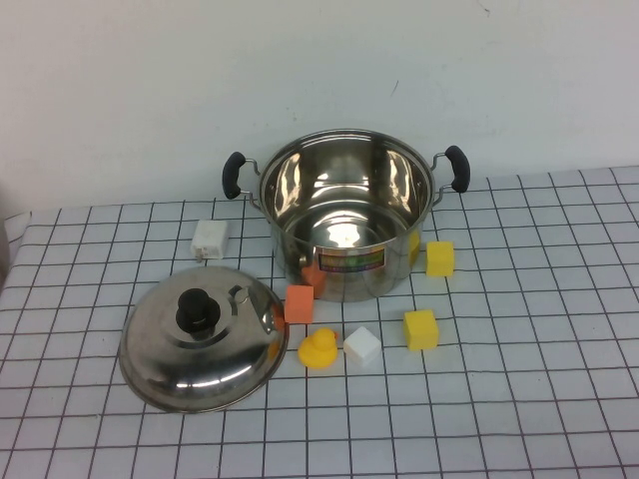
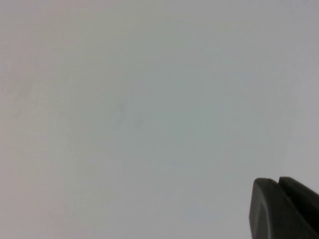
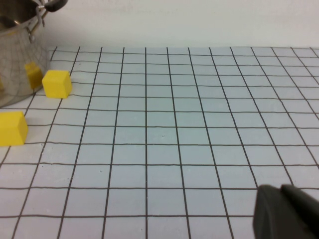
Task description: Cover the pot
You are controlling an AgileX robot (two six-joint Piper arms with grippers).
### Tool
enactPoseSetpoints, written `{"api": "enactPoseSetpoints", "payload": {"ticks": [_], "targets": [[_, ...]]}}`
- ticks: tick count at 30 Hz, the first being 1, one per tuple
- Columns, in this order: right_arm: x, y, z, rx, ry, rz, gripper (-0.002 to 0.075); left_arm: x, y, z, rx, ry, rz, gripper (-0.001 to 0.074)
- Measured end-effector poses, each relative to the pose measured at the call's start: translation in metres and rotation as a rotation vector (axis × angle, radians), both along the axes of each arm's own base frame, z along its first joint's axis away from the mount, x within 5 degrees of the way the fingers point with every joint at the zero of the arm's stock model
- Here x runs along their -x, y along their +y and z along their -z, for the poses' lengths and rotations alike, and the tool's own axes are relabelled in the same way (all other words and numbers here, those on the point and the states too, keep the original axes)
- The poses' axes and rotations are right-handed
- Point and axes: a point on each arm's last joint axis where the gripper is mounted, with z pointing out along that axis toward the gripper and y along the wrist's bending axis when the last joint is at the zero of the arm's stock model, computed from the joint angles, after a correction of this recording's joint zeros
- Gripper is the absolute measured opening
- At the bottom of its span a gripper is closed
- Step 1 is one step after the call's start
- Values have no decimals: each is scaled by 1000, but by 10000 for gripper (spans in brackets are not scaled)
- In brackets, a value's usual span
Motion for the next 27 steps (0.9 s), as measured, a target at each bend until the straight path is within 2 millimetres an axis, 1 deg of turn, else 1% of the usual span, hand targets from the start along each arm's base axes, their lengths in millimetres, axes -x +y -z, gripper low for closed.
{"api": "enactPoseSetpoints", "payload": {"ticks": [3,6,8,12,14,15,16,18,20,23,25,27], "targets": [[0,0,0,0,0,0,9,-3,-2,-3,1,122,27,-1],[0,0,0,0,0,0,9,0,-4,-25,-22,179,46,-1],[0,0,0,0,0,0,9,0,-5,-45,-30,191,51,-1],[0,0,0,0,0,0,9,-13,-6,-80,-49,240,49,-1],[0,0,0,0,0,0,9,-27,-7,-92,-77,283,40,-1],[0,0,0,0,0,0,9,-34,-7,-95,-92,304,36,-1],[0,0,0,0,0,0,9,-42,-7,-96,-102,334,33,-1],[0,0,0,0,0,0,9,-60,-7,-94,-119,396,30,-1],[0,0,0,0,0,0,9,-83,-8,-84,-124,481,32,-1],[0,0,0,0,0,0,9,-111,-8,-69,-107,578,43,-1],[0,0,0,0,0,0,9,-127,-8,-61,-96,607,48,-1],[0,0,0,0,0,0,9,-143,-10,-55,-90,589,60,-1]]}}
